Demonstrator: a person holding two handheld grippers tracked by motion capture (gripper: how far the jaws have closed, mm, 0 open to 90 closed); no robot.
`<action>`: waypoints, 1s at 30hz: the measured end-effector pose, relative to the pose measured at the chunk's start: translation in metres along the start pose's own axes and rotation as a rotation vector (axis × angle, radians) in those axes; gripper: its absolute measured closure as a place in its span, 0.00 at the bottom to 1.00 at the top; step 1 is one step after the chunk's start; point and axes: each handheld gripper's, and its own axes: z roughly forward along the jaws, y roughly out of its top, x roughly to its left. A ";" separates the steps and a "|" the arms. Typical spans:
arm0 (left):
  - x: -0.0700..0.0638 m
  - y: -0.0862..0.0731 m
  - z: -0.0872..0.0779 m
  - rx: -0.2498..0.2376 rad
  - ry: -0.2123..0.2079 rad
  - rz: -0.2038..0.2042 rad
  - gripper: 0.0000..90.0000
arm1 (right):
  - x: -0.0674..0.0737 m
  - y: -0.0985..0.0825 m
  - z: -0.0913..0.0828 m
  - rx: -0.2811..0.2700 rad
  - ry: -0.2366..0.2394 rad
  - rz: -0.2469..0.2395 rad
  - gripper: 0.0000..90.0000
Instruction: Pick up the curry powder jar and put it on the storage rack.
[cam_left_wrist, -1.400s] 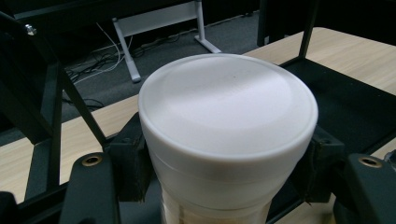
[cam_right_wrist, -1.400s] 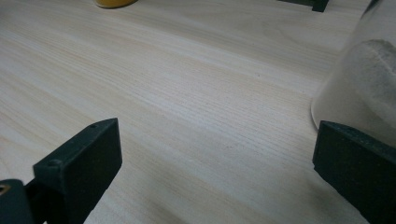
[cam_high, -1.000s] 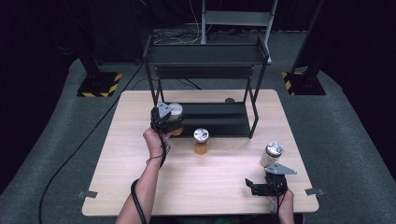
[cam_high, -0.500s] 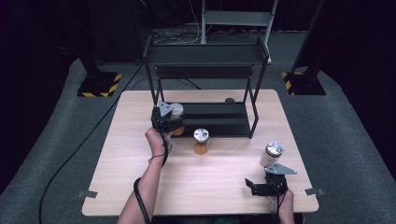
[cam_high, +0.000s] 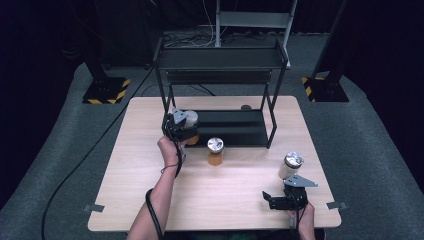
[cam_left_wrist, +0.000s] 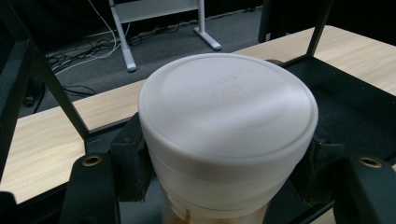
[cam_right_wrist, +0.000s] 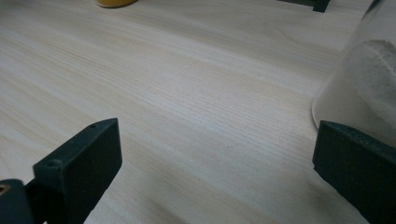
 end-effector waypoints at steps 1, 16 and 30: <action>0.000 0.000 0.001 -0.001 0.000 -0.001 0.38 | 0.000 0.000 0.000 0.000 0.000 0.000 0.00; -0.004 0.002 0.013 0.032 -0.013 0.007 0.38 | 0.000 0.000 0.000 -0.004 0.000 0.000 0.01; 0.005 0.000 0.017 0.035 -0.023 -0.049 0.38 | 0.000 0.000 -0.001 -0.008 0.000 -0.001 0.01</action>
